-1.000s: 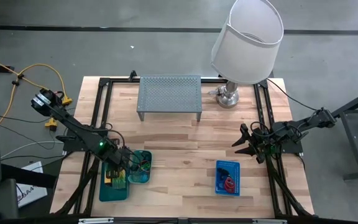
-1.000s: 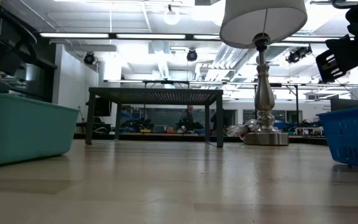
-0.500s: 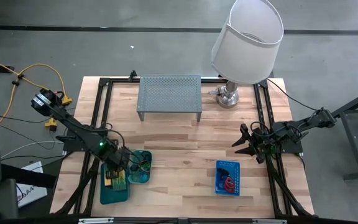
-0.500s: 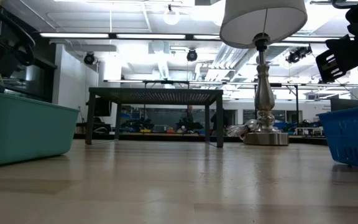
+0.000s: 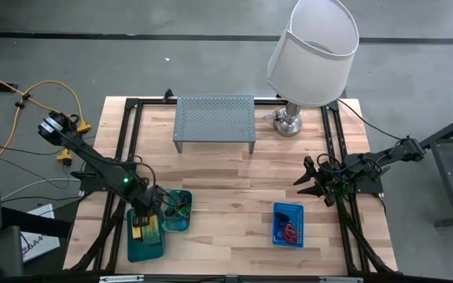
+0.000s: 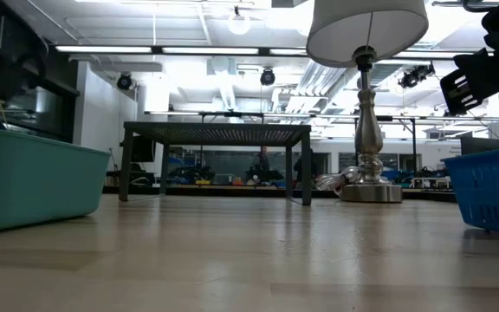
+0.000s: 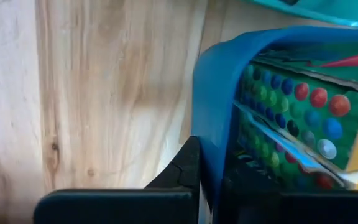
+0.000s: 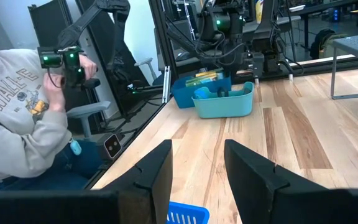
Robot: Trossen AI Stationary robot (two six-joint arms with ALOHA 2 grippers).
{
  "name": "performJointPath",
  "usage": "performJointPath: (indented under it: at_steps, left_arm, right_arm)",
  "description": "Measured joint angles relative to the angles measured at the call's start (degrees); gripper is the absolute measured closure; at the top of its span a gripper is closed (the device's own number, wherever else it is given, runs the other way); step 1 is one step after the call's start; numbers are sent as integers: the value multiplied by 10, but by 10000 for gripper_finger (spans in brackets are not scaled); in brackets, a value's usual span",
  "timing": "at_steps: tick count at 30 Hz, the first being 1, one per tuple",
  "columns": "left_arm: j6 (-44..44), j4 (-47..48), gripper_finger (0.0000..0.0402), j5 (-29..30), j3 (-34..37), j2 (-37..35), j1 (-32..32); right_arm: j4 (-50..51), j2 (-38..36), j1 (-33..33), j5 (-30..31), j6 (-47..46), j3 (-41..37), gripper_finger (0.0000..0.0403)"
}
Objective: Pick & Place Office Desk Supplies
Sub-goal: Put the light blue bin with box of crayons on the shelf
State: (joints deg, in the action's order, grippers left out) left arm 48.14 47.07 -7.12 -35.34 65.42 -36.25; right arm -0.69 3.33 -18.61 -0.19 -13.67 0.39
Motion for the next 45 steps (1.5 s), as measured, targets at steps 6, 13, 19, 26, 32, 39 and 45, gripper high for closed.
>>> performJointPath:
  at_steps: [6, 13, 19, 26, 32, 39, 45]
  left_arm:
    - [31, 5, 401, -17, 0, -51, 5]
    - [62, 15, 401, -42, 0, -103, 5]
    - [82, 21, 401, -48, 0, -126, 5]
    - [85, -4, 401, -76, 0, -133, 5]
    - [92, -10, 401, -73, -1, -146, 27]
    - [68, -5, 401, -76, -21, -146, 100]
    - [-10, 59, 401, -78, -83, -119, 206]
  right_arm:
    - [0, 0, 0, 0, 0, 0, 269]
    - [0, 0, 0, 0, 0, 0, 269]
    - [0, 0, 0, 0, 0, 0, 269]
    - [0, 0, 0, 0, 0, 0, 269]
    - [0, 0, 0, 0, 0, 0, 269]
    - [0, 0, 0, 0, 0, 0, 269]
    - [0, 0, 0, 0, 0, 0, 269]
